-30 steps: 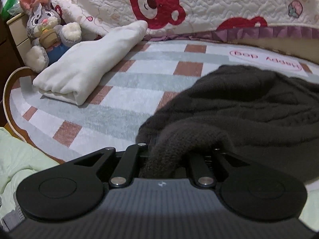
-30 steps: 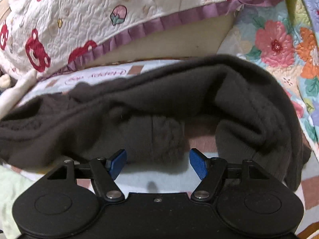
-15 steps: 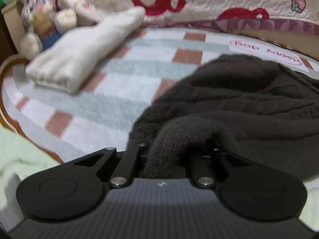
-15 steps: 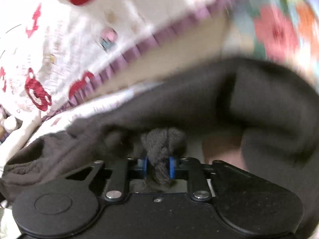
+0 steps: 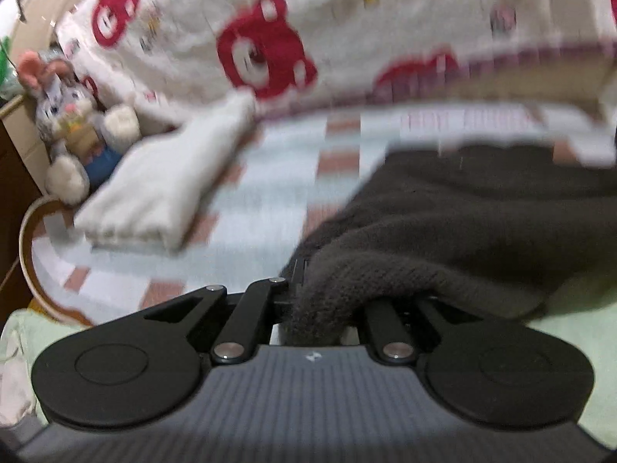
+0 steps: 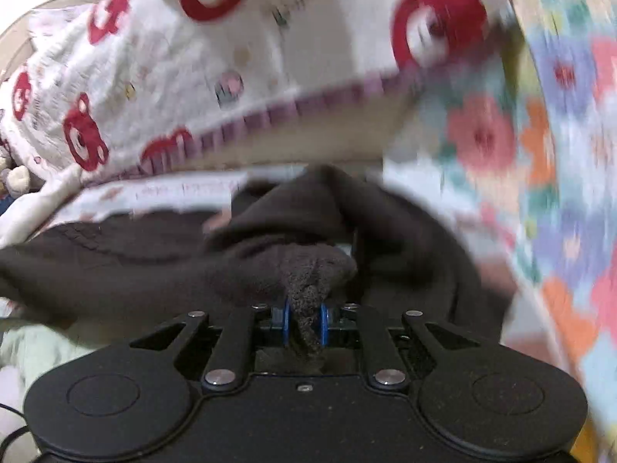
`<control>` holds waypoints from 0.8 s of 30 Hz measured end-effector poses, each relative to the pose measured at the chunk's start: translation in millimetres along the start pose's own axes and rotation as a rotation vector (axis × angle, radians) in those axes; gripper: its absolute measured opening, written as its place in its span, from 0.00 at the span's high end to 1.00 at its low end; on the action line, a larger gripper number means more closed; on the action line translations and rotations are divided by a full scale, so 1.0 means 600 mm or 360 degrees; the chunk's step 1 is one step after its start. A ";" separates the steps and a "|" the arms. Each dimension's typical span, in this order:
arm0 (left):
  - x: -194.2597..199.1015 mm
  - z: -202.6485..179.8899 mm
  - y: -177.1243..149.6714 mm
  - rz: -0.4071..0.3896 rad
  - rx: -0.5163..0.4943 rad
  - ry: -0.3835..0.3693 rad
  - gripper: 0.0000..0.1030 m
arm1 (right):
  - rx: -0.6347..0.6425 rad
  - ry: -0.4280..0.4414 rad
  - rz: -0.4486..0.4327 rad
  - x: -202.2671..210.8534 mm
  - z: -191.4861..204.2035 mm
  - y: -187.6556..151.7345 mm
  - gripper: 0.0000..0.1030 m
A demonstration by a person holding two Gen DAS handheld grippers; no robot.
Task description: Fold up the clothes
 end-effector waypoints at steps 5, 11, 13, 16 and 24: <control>0.031 0.018 0.039 -0.0174 0.0029 0.0053 0.93 | 0.0075 0.0017 -0.0196 0.042 0.022 0.063 0.85; 0.118 0.025 0.060 -0.0329 -0.0058 0.0046 0.93 | 0.0152 0.0019 -0.0269 0.117 0.018 0.098 0.85; 0.121 0.019 0.040 -0.0234 -0.0144 0.0020 0.93 | 0.0136 0.0035 -0.0118 0.116 0.014 0.056 0.85; 0.096 0.007 -0.008 0.0007 -0.0237 -0.0061 0.90 | 0.0164 0.0023 0.0177 0.104 0.025 -0.032 0.85; 0.074 0.001 -0.037 0.0313 -0.0181 -0.0134 0.86 | 0.0391 0.0021 0.0381 0.087 0.055 -0.066 0.83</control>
Point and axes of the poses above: each gripper's, at about its wrist camera, not at the fingertips, and x roughly against the way its jaws point, z to its left, y to its top, the point moved 3 cm from there along -x, roughly the way its jaws point, and after that the axes turned 11 degrees about -y, right-handed, at the moved point
